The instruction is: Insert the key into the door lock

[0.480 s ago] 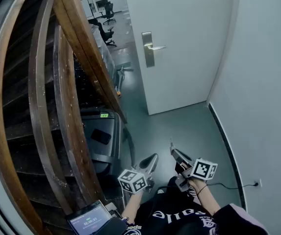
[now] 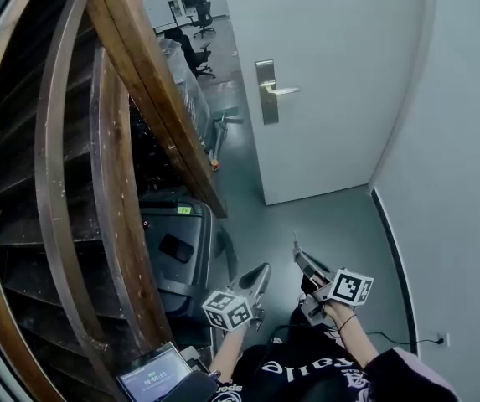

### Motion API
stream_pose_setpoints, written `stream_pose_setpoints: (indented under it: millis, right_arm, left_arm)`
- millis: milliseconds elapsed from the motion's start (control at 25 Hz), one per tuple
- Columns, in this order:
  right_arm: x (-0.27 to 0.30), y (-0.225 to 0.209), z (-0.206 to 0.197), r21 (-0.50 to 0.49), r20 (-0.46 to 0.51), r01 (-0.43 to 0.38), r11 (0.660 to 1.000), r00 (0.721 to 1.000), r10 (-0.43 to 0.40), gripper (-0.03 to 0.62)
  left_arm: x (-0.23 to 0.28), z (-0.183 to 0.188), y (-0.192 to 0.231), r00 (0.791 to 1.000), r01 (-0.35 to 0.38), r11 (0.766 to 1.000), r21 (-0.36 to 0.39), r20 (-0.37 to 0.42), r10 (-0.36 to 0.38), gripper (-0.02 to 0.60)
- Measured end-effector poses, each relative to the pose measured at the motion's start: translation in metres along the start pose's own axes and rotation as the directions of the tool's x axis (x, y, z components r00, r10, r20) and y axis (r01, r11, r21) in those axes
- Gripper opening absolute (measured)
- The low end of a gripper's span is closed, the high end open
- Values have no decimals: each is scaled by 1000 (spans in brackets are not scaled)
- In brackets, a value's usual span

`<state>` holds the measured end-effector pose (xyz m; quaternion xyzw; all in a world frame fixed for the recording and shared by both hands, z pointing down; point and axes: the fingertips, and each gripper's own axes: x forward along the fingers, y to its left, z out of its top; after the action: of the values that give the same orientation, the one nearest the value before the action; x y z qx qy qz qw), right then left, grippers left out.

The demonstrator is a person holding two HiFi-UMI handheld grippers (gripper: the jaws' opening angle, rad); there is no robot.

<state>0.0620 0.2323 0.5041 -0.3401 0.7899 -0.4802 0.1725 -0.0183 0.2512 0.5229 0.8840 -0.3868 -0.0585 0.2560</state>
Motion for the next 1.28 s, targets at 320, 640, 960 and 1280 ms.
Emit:
stream_pose_setpoints:
  millis: [320,640,960,1280]
  right_arm:
    - [43,-36,79,-6,-61,-22,1000,998,21,36]
    - [67,-69,139,-14,-104,-37,999,994,36,37]
    - [101,-101,170,-11,-125,-30,999,992,29,37]
    - [158,-113,199,18,-96,-37,999,995,38,35]
  left_arm:
    - [95,42,29,998,-32,999,11,50,32,5]
    - [157,61,40,995,-63,998,5,78,62,5]
    - [180,69,61,993,-105,994,3,58,105,5]
    - [218,104,123,994,-103,994,33,48,101,5]
